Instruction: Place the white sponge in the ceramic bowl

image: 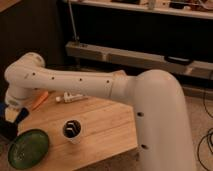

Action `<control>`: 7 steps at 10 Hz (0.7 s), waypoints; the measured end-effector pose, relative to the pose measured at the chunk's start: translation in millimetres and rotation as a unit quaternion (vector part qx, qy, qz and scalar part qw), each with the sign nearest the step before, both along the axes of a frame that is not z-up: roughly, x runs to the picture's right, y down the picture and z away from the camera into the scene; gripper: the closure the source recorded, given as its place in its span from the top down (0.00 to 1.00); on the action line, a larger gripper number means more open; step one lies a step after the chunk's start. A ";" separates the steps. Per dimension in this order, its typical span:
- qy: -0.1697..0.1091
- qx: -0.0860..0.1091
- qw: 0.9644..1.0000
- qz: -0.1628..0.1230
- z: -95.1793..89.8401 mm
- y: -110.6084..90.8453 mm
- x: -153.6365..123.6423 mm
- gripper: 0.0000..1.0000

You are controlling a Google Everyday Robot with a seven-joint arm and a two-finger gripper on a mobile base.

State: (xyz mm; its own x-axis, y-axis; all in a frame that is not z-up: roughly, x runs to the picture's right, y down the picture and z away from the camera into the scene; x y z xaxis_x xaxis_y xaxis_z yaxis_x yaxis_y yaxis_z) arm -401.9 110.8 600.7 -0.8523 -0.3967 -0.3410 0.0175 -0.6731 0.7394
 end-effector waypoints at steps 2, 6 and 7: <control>-0.012 -0.001 0.999 -0.047 0.5 43.7 -12.6 0.32; 0.005 -0.017 0.996 -0.089 58.3 119.5 1.9 0.32; 0.018 -0.024 0.995 -0.094 81.0 132.5 11.7 0.36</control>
State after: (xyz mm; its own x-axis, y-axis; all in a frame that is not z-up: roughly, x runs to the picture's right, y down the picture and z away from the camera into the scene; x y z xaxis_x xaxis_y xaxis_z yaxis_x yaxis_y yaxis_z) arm -390.2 243.4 681.6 -0.9241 -0.2442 -0.2940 -0.0789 -0.6310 0.7718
